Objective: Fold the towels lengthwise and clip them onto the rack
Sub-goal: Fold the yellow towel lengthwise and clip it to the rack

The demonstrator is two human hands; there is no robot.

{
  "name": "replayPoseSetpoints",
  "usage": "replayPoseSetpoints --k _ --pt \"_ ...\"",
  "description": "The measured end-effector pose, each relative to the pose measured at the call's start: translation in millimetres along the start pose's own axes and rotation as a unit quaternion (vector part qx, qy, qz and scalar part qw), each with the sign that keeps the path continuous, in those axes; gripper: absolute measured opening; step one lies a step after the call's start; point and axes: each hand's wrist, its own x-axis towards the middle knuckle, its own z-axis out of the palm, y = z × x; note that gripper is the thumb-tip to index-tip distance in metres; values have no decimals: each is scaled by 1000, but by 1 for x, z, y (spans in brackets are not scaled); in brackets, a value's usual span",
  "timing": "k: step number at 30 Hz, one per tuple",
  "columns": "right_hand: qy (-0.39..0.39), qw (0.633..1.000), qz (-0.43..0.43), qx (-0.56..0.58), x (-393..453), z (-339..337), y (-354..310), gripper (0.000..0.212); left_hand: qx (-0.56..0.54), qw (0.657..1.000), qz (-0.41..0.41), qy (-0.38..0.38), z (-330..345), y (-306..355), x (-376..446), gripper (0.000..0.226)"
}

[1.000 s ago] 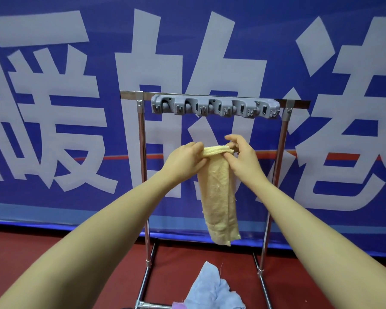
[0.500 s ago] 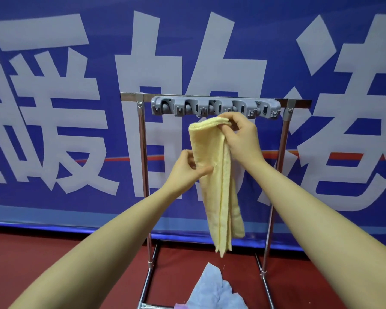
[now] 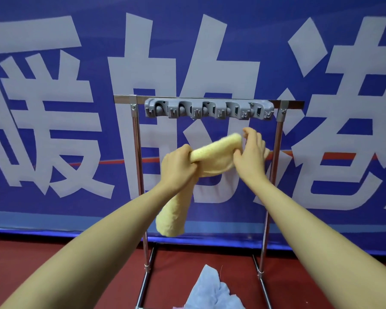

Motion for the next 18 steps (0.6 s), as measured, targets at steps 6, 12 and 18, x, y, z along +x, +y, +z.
replayPoseSetpoints --k 6,12,18 --pt "-159 961 -208 -84 -33 29 -17 46 194 974 113 7 -10 -4 14 13" --pt "-172 946 -247 -122 -36 46 -42 60 254 940 224 32 -25 -23 17 30" --pt "-113 947 -253 -163 -30 56 -58 25 297 916 267 46 -36 -36 24 25"
